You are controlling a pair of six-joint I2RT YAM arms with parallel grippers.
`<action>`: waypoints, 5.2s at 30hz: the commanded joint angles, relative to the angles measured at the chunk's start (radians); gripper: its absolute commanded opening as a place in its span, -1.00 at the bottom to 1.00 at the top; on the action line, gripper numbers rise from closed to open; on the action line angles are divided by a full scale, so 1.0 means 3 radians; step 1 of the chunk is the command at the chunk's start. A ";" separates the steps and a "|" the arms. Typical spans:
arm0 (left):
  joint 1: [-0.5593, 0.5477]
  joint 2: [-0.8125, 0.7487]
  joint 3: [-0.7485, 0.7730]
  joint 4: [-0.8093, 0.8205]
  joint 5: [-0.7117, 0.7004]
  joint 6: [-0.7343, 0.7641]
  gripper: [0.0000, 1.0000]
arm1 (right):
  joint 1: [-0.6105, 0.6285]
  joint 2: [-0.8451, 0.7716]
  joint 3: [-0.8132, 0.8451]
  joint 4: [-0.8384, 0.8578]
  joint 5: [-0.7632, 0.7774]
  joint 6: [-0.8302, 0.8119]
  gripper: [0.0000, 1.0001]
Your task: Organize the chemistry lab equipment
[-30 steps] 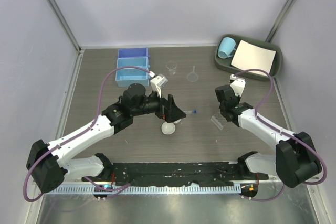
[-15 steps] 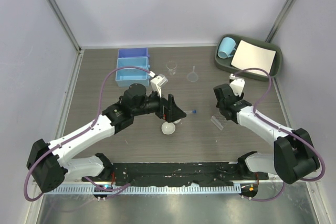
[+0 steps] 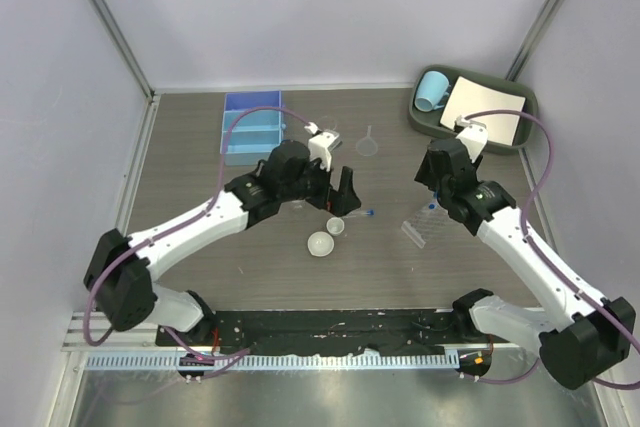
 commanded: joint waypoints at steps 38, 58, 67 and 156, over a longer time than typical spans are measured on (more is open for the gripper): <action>-0.0217 0.2411 0.1689 -0.1083 -0.0486 0.1674 0.95 | 0.0396 -0.1218 0.0269 -0.1153 -0.0991 -0.0123 0.34; -0.0370 0.2748 0.1817 -0.1421 -0.1084 0.1643 -0.31 | 0.0401 -0.1310 0.0131 -0.1137 -0.1022 -0.0072 0.18; -0.0375 0.2657 0.1802 -0.1400 -0.1146 0.1648 -0.53 | 0.0401 -0.1346 0.0161 -0.1183 -0.1022 -0.0046 0.10; -0.0518 0.0156 -0.0315 0.2046 0.2439 -0.0668 -0.68 | 0.0401 -0.1673 0.0095 -0.0677 -0.3906 0.0087 -0.35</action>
